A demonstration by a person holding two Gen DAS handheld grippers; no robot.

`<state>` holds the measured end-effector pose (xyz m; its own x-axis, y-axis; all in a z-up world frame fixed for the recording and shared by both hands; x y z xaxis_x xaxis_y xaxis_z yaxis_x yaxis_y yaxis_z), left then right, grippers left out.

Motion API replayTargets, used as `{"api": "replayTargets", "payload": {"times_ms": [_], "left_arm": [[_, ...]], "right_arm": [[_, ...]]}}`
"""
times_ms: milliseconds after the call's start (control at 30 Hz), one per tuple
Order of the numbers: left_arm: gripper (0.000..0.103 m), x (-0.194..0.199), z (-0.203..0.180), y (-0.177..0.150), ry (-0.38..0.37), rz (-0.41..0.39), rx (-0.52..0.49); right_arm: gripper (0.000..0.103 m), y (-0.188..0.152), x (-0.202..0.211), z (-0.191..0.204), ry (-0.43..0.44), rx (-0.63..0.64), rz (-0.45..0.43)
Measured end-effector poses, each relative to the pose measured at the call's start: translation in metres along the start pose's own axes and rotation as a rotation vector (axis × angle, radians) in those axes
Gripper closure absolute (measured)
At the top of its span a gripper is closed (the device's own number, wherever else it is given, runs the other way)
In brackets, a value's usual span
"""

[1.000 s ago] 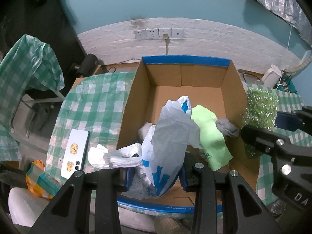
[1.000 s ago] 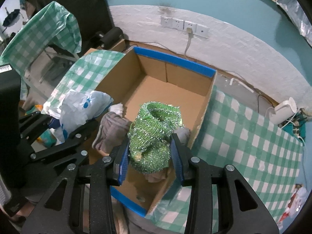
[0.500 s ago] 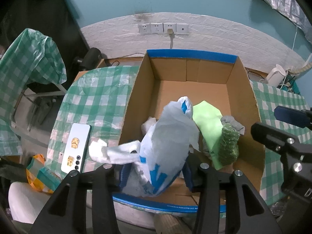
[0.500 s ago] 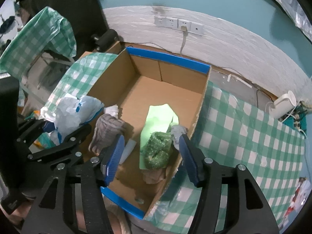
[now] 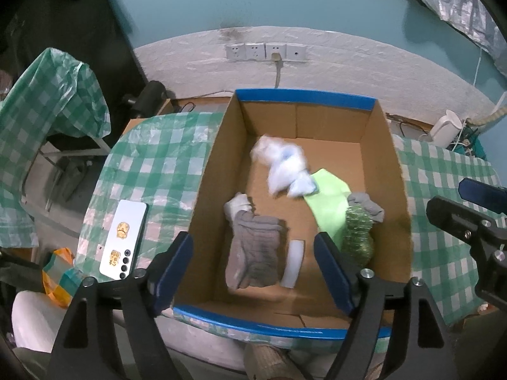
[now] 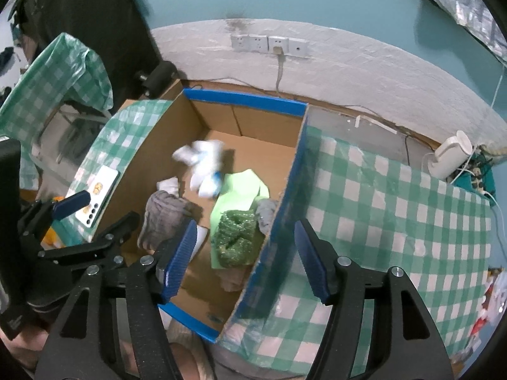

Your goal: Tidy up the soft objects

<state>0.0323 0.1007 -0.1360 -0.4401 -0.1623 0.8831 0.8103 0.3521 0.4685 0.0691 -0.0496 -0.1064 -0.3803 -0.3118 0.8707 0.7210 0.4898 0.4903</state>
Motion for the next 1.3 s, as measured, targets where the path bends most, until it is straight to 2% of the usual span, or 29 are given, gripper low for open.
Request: {"api": "replayTargets", "payload": {"times_ms": [133,233,700,1300], "left_arm": [[0.022,0.009,-0.009,-0.002,-0.012,-0.009,-0.011],[0.015,0.015,-0.015,-0.003,-0.033,-0.006,-0.019],[0.014,0.04,-0.036,0.0,-0.065,-0.07,-0.061],[0.014,0.057,-0.042,0.002,-0.053,-0.109,-0.081]], "right_arm": [[0.038,-0.003,0.011,-0.009,-0.016,-0.019,-0.019],[0.037,-0.004,0.018,-0.014,-0.024,-0.031,-0.034],[0.037,-0.008,0.051,-0.034,-0.082,-0.056,-0.11],[0.037,-0.016,0.052,-0.041,-0.107,-0.052,-0.104]]}}
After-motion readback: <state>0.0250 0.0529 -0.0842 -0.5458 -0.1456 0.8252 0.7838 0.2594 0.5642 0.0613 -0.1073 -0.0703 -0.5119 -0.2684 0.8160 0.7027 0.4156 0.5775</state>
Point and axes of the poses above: each gripper's, at about its wrist camera, not at the fingertips, and x roughly against the way its jaws point, z to its left, y to its top, the point moved 9 cm from there along -x, roughly the way its jaws point, and after that the axes turned 14 degrees about x, right-handed, at the moved point
